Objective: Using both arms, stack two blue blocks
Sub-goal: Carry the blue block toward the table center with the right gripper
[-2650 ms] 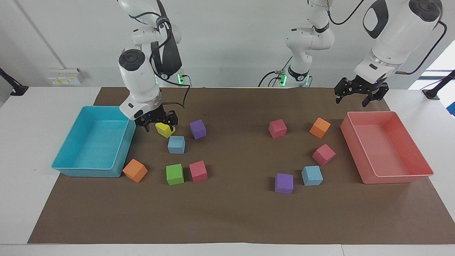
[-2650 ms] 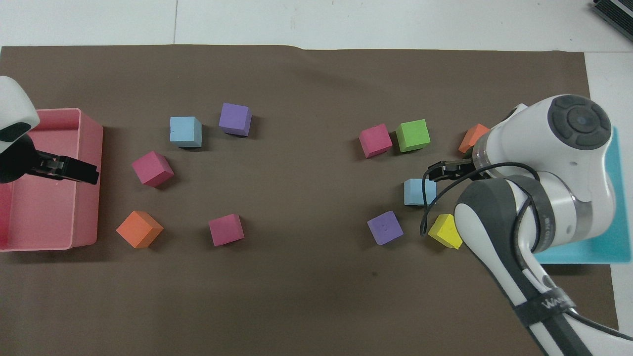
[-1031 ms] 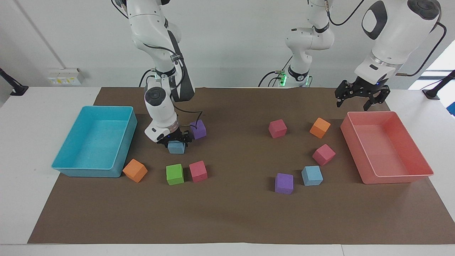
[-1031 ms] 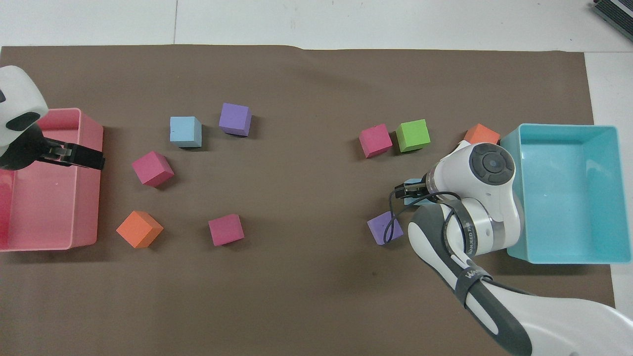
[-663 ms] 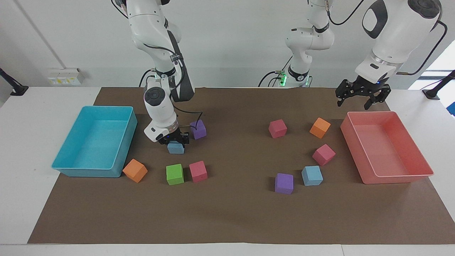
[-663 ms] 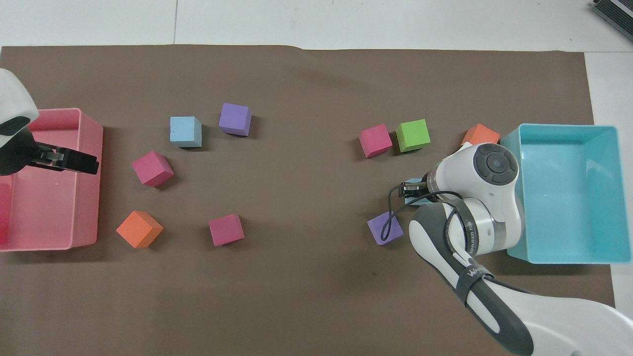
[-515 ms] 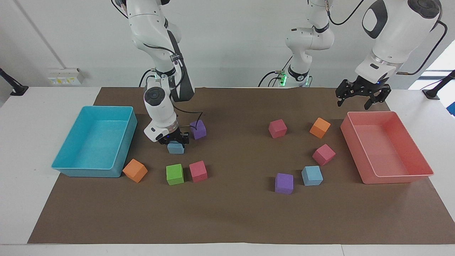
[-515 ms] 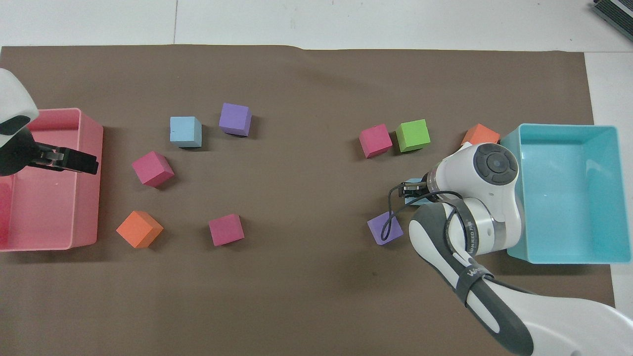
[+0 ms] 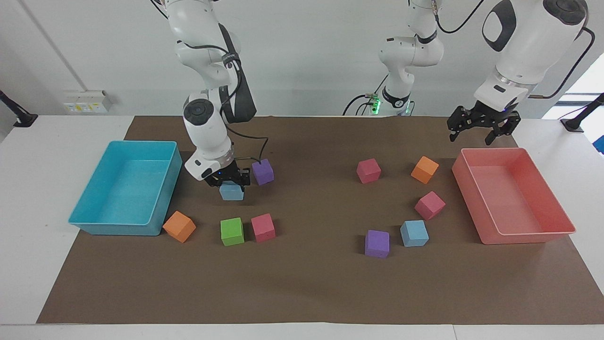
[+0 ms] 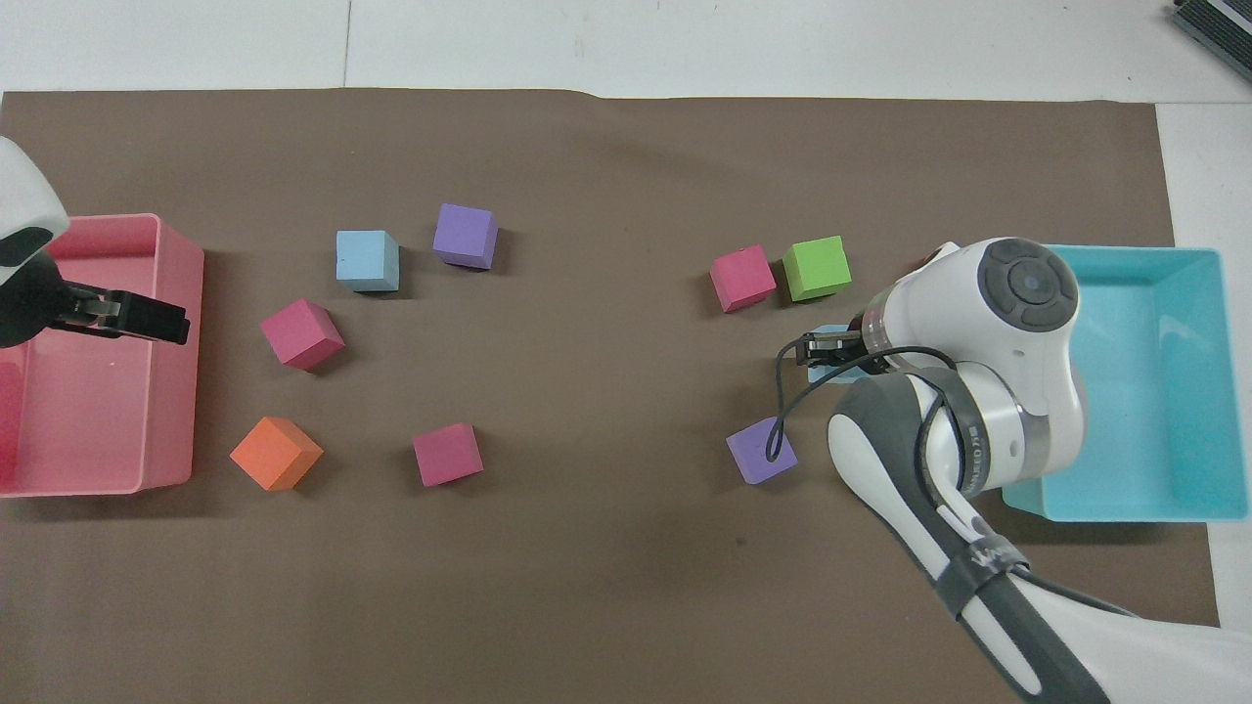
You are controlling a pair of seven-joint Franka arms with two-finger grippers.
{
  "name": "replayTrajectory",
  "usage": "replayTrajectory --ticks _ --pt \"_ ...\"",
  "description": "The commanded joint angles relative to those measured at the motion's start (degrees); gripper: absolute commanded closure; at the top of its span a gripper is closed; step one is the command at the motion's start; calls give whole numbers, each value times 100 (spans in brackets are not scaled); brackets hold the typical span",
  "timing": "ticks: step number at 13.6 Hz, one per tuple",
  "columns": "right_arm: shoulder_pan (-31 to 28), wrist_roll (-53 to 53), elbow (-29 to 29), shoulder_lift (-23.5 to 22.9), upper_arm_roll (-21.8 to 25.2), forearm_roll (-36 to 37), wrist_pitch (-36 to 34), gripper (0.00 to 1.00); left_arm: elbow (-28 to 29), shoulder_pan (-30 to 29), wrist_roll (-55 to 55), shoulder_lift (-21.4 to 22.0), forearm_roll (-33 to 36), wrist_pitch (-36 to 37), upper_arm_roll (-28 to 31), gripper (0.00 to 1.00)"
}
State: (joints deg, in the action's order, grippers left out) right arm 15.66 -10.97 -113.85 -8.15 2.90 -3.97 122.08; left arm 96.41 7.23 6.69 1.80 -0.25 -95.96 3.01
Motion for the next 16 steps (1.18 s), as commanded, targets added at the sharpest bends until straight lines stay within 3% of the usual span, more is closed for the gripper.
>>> replayTrajectory --ticks 1,6,11,16 --pt "146 -344 476 7 -18 36 -579 100 98 76 -89 111 122 -19 25 0" --pt "648 -898 1364 -344 -18 72 -957 100 27 112 -159 119 69 42 25 0" --pt "1333 -1952 2568 -1442 -18 116 -1248 100 -7 103 -124 93 60 -80 25 0" --pt "1939 -2760 2957 -2155 -18 81 -881 100 -148 112 -106 -73 78 -89 25 0"
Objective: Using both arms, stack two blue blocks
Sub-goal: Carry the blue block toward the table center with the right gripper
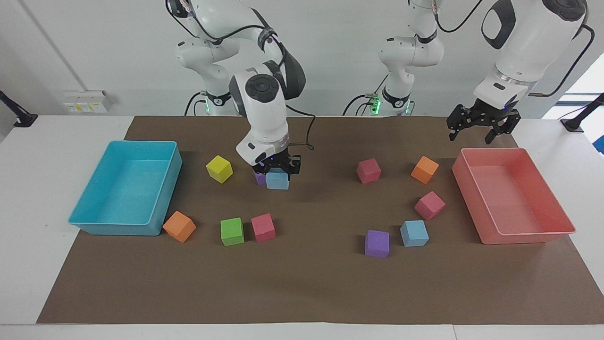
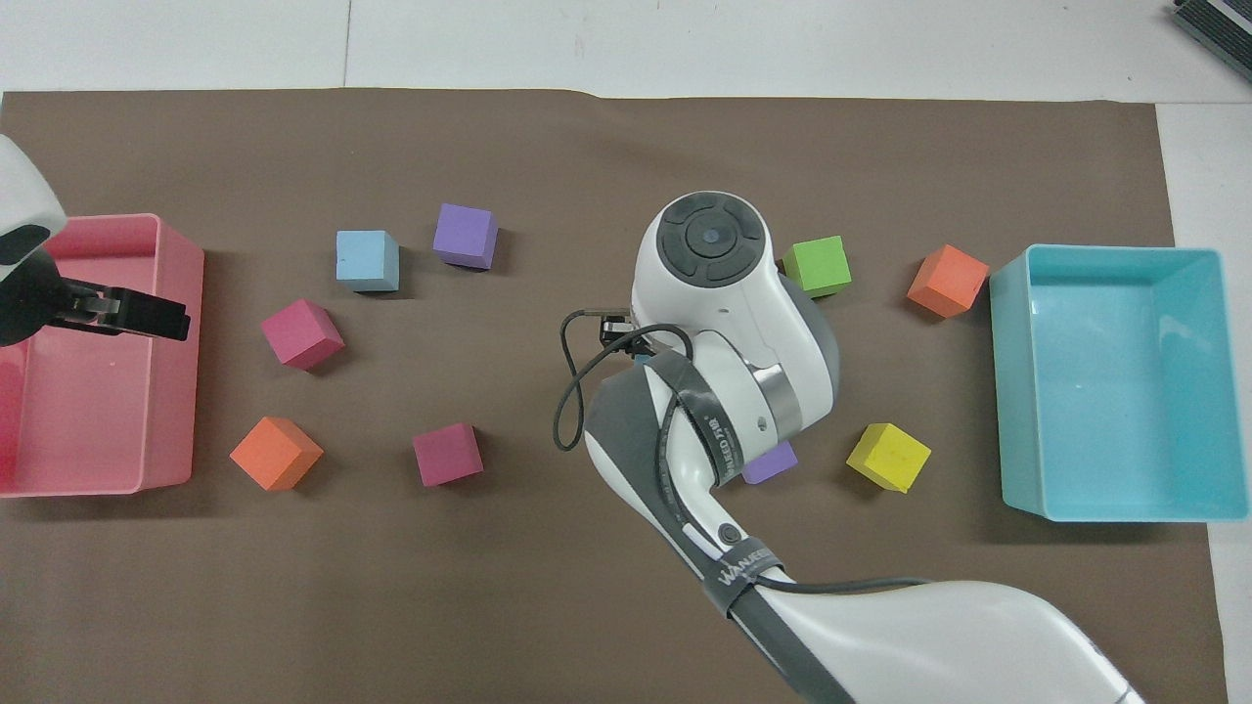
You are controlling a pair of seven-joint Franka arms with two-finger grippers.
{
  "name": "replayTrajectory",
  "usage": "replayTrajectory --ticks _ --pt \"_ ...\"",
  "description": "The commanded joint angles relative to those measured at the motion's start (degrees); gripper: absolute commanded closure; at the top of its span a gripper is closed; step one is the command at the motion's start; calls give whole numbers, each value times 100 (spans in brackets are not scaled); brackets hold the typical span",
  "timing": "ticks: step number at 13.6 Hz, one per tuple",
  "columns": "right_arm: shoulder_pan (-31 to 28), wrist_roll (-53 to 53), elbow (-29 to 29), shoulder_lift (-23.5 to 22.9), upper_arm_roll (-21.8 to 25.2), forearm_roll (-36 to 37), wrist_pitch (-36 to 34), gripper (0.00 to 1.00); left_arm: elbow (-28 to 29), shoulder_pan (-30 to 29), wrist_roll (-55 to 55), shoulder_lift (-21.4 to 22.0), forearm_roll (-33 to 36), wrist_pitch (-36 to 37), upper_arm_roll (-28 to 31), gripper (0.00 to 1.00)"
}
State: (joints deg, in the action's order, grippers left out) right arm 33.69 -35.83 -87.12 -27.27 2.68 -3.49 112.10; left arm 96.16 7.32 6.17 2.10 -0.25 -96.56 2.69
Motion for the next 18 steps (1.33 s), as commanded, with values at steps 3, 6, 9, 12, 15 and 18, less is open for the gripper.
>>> replayTrajectory --ticks 3,6,9,12,15,18 --pt "191 -205 266 -436 -91 59 382 100 -228 103 -54 -306 78 -160 57 0" --pt "235 -66 240 -604 -189 94 663 100 -326 94 -54 -491 69 -240 57 0" --pt "252 208 196 -665 -197 59 726 100 -387 111 -63 -719 60 -520 48 0" --pt "261 532 29 -674 -259 50 769 100 -457 277 -124 -1061 51 -863 48 0" --pt "261 612 -59 -674 -268 33 840 100 -563 331 -282 -1404 51 -1206 48 0" --pt "252 612 -112 -674 -268 6 875 100 -563 532 -571 -1764 78 -1627 57 0"
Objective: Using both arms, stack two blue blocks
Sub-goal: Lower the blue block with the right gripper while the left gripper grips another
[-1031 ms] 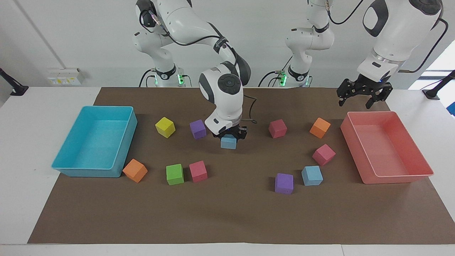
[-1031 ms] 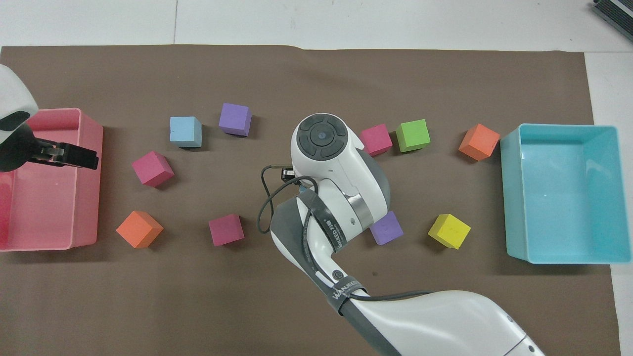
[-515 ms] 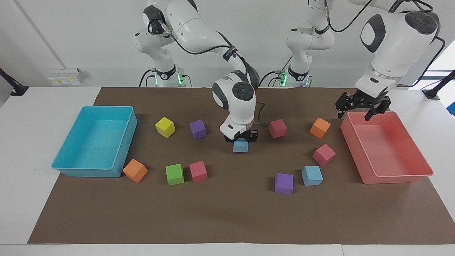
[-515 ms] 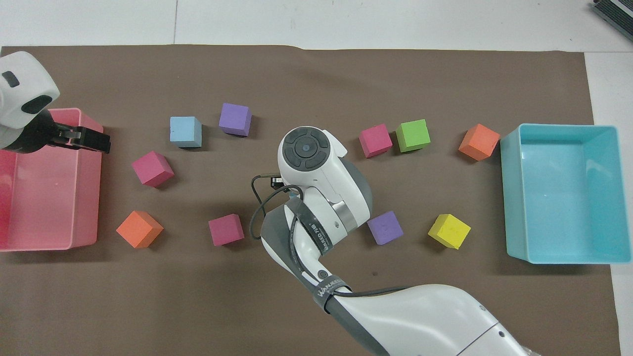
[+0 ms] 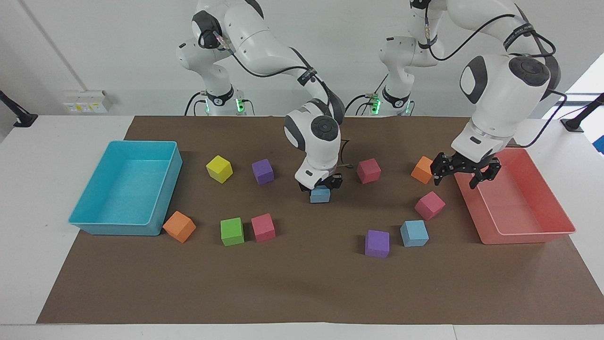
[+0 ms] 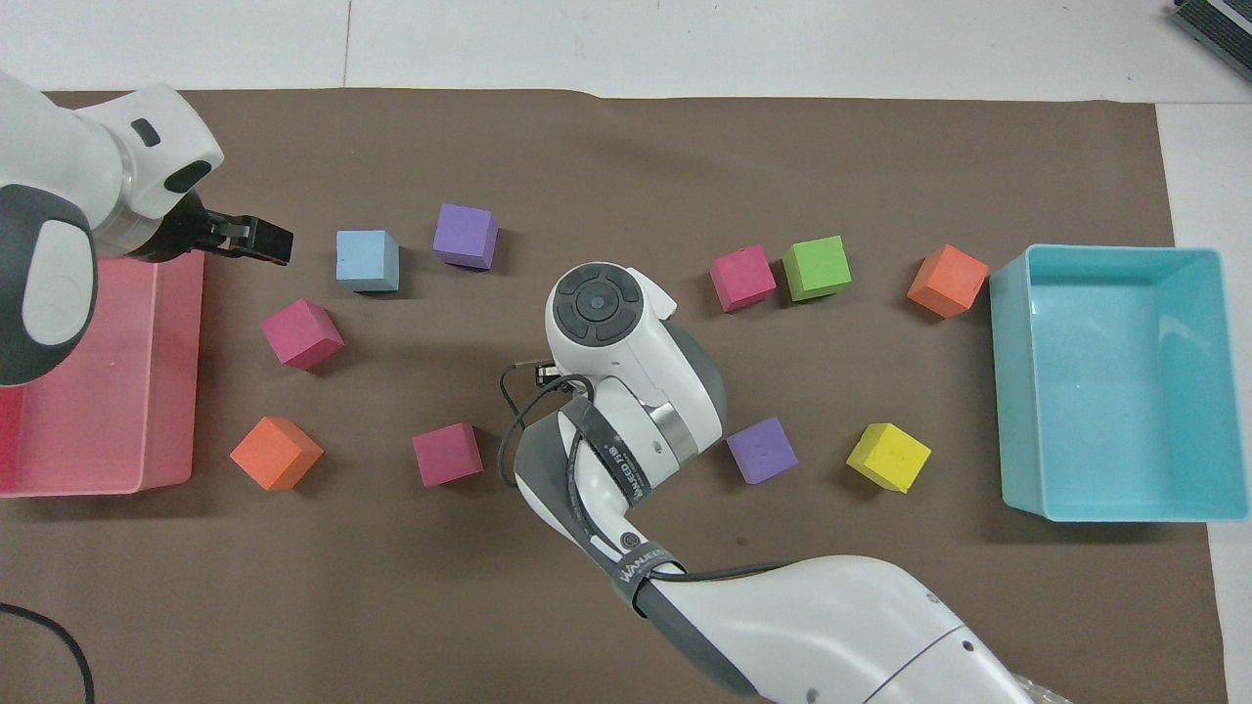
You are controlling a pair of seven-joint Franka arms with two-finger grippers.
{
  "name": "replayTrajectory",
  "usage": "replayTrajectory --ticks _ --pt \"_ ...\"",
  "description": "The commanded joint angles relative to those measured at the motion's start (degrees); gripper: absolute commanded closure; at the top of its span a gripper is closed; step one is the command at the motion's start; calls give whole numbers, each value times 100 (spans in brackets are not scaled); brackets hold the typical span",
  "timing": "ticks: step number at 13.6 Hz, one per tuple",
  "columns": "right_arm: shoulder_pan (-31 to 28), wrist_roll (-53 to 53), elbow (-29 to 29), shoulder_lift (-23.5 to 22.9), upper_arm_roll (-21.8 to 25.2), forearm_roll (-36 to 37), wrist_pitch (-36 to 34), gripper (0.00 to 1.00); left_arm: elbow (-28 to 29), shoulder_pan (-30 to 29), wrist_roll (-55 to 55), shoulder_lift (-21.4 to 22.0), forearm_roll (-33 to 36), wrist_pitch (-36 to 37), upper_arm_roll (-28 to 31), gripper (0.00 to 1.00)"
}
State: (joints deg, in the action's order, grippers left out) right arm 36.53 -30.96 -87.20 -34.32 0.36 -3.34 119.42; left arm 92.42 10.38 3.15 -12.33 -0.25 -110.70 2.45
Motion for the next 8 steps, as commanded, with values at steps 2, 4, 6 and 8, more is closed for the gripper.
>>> replayTrajectory --ticks 2,4,6,8 --pt "-23 125 -104 22 -36 -9 152 100 -180 429 -648 -577 113 -678 80 0" --pt "-23 177 -113 14 -36 0 161 100 -154 447 -737 -770 131 -1040 80 0" --pt "-23 257 -200 13 -36 -9 274 100 -145 447 -763 -946 131 -1268 80 0" --pt "-23 257 -253 13 -36 -9 337 100 -84 456 -764 -1113 131 -1593 80 0"
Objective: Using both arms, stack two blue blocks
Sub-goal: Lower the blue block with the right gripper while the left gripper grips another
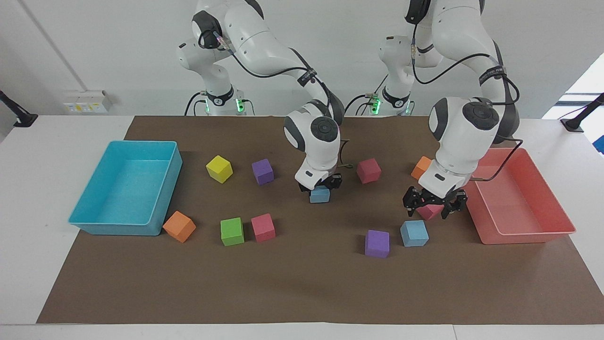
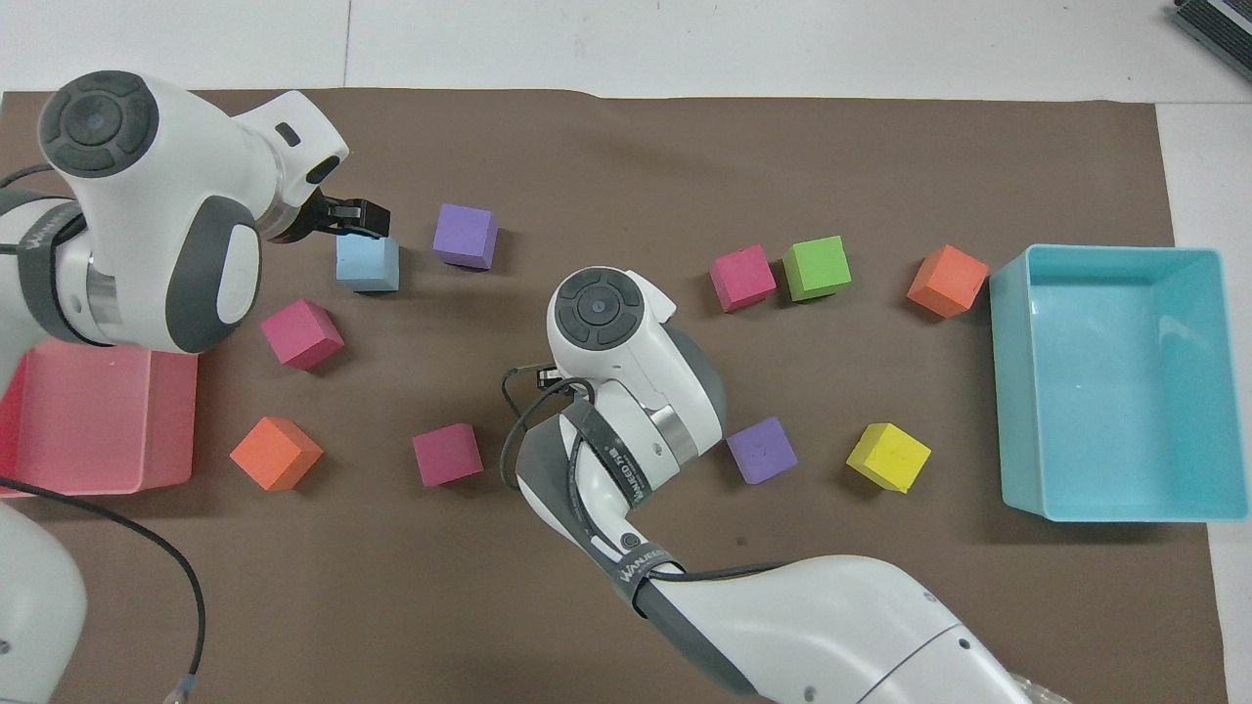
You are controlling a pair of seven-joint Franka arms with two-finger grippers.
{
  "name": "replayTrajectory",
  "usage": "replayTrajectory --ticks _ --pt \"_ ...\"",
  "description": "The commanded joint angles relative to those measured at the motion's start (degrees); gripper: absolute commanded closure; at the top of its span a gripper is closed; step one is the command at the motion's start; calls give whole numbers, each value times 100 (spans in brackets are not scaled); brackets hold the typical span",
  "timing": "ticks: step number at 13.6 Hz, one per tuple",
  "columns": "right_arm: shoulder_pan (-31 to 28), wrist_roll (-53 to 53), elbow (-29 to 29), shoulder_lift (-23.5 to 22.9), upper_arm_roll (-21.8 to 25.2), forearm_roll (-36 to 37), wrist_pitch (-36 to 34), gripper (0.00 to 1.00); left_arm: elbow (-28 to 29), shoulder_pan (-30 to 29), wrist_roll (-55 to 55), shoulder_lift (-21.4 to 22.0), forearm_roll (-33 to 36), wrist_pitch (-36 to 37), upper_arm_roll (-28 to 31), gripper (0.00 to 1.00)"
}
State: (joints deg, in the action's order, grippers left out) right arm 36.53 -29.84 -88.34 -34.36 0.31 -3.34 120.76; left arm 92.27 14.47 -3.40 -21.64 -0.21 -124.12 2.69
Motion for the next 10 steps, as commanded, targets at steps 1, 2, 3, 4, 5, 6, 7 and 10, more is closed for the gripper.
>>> replayTrajectory --ticks 1,2,3,4,5,6,7,10 --pt "-14 145 -148 17 -31 -9 202 100 -17 21 -108 -192 127 -357 57 0" --pt "-14 145 -165 17 -31 -9 220 100 53 20 -108 -218 127 -480 57 0" --pt "-14 153 -200 17 -31 -9 229 100 115 20 -108 -288 127 -612 57 0" --pt "-14 153 -210 17 -31 -9 229 100 246 20 -108 -297 127 -752 57 0" --pt "-23 153 -210 17 -40 -9 229 73 369 -6 -100 -289 127 -867 57 0" --pt "-14 145 -210 25 -31 -9 229 1 518 3 -100 -289 127 -964 57 0" --pt "-14 145 -201 26 -31 -9 220 0 624 38 -108 -306 127 -1104 65 0" --pt "-14 136 -175 96 -31 18 150 0 976 21 -108 -350 127 -1605 65 0"
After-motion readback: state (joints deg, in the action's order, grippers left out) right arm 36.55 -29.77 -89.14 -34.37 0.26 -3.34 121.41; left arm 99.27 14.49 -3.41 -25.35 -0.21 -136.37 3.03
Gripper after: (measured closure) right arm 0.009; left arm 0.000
